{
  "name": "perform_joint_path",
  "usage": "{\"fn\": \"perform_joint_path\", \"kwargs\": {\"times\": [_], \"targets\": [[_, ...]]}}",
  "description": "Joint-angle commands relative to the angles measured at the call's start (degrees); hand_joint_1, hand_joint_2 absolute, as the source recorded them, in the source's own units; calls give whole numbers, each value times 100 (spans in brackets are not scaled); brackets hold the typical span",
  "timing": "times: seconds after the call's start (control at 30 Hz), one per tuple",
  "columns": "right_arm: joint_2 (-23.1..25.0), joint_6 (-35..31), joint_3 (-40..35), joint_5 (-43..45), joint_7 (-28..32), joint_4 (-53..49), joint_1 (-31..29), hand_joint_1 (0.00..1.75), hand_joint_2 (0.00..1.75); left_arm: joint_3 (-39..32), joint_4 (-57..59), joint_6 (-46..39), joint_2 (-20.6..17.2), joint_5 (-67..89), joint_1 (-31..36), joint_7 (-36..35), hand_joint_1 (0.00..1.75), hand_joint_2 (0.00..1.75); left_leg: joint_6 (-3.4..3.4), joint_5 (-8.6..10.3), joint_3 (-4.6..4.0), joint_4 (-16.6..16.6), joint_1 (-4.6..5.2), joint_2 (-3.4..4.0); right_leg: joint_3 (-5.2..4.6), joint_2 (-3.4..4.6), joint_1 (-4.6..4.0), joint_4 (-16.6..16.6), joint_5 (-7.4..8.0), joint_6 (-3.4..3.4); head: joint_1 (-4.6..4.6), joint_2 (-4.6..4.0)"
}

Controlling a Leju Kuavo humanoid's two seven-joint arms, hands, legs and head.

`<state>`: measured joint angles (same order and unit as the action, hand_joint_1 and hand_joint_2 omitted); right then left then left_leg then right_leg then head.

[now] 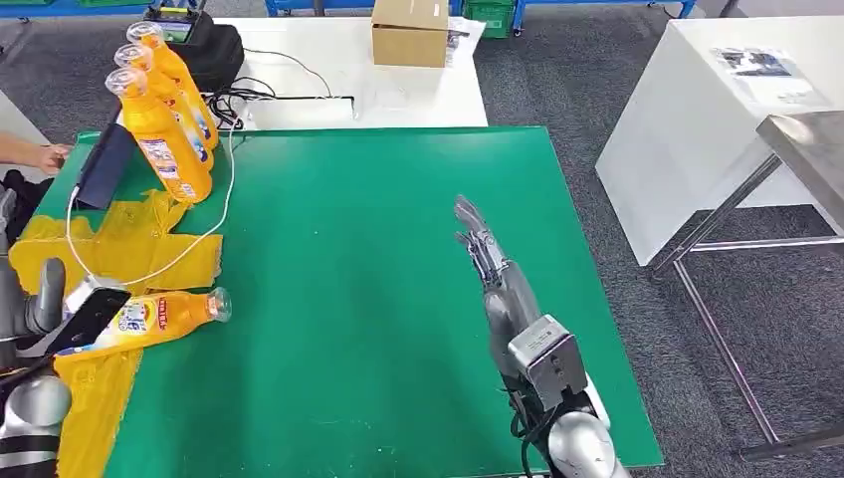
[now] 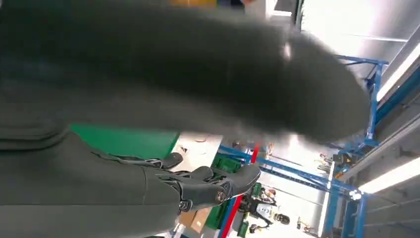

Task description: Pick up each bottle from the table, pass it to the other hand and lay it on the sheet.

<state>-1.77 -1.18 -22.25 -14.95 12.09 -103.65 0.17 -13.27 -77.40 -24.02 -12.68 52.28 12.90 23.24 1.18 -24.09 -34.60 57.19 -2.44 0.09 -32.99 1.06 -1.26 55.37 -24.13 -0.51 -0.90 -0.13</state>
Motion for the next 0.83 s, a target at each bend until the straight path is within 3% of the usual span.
{"fn": "perform_joint_path", "kwargs": {"times": [0.03, 0.07, 0.2, 0.5, 0.53, 0.57, 0.63, 0.73, 0.83], "targets": [[374, -594, -103, -465, 550, -277, 196, 0, 0, -361, -1177, 2141, 1004, -2462, 231, -102, 0, 0, -15, 2, 0, -1, 5, -22, 6, -27, 4, 1, -6, -11, 0, 0], [444, -698, -78, -619, 696, -382, 327, 0, 0, -179, -1329, 3341, 1023, -3376, -1, -256, 0, 0, -23, -1, 10, -4, 13, -26, 14, -34, 11, 4, -13, -17, 0, 0], [541, -363, -73, -502, 1092, -241, 323, 0, 0, 1092, -1421, 4205, 1359, -3684, -549, -95, 0, 0, -26, -2, 30, -19, 23, -23, 34, -30, 21, -9, -13, -20, 2, 0], [609, -290, 22, -515, 1204, -156, 323, 0, 0, 1258, -1429, 4033, 1231, -3825, -563, -119, 0, 0, -17, -4, 13, -11, 22, -8, 13, -15, 23, -5, -4, -12, 0, 0], [698, -307, 78, -546, 1290, -176, 414, 0, 0, 1296, -1541, 4578, 1661, -4457, -651, -26, 0, 0, -13, -4, 8, -8, 19, -6, 8, -12, 20, -4, -3, -9, 0, 0], [793, -358, 113, -575, 1355, -181, 508, 0, 0, 1584, -1717, 4567, 2060, -4598, -815, -28, 0, 0, -19, -3, 17, -12, 24, -14, 17, -21, 25, -5, -7, -13, 2, 0], [876, -433, 65, -710, 1440, -115, 589, 0, 0, 2165, -1795, 4428, 2386, -4910, -1047, 16, 0, 0, -24, -5, 20, -13, 28, -27, 25, -34, 28, -8, -12, -19, 2, 0], [862, -647, -152, -1070, 1527, -39, 634, 0, 0, 2884, -1524, 4261, 2336, -5086, -1193, 158, 0, 0, -31, -7, 32, -16, 34, -34, 37, -42, 34, -13, -16, -24, 0, 0], [862, -734, -253, -1082, 1540, -155, 813, 0, 0, 2945, -1503, 4152, 2219, -4982, -1291, 405, 0, 0, -24, -9, 25, -16, 34, -22, 29, -22, 35, -10, -11, -18, 0, 0]]}}
